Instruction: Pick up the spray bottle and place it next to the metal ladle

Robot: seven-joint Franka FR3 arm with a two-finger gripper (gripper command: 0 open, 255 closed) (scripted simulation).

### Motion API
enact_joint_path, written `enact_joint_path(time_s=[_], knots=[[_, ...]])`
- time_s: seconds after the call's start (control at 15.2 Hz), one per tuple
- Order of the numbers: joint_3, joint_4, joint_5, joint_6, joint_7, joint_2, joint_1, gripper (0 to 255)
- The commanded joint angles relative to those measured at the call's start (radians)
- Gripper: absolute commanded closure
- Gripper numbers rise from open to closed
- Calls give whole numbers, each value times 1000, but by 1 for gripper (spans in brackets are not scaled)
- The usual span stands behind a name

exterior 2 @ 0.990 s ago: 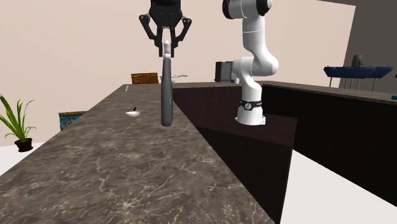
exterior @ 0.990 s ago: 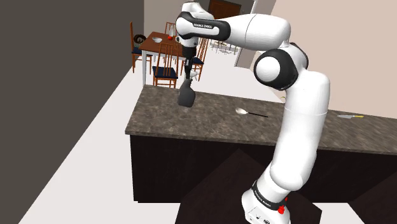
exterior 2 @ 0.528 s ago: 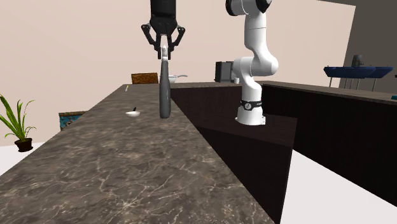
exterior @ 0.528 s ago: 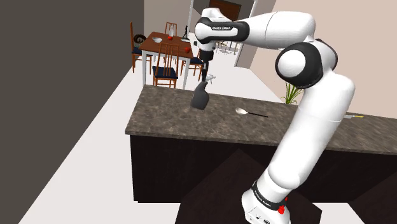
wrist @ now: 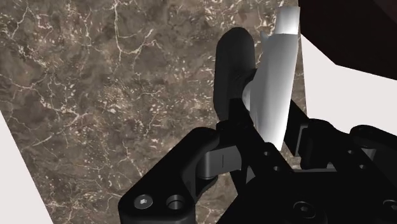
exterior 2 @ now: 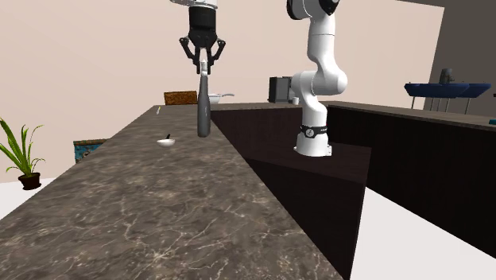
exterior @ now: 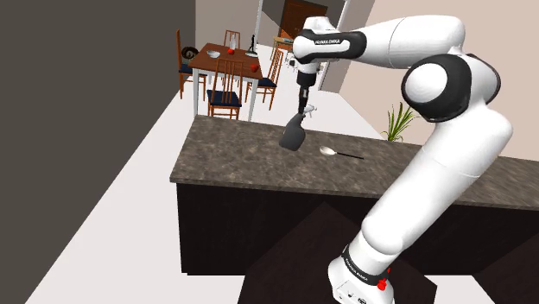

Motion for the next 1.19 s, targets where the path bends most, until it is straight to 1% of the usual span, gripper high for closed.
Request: enact_joint_path(time_s=[0.0,0.53,0.79,1.12], knots=[[-21,-39,-7,20,-38,-25,-20,255],[-114,-139,-43,56,-200,-114,-104,255],[-167,-161,-58,71,-288,-136,-145,255],[-238,-163,-69,89,-405,-141,-197,255]])
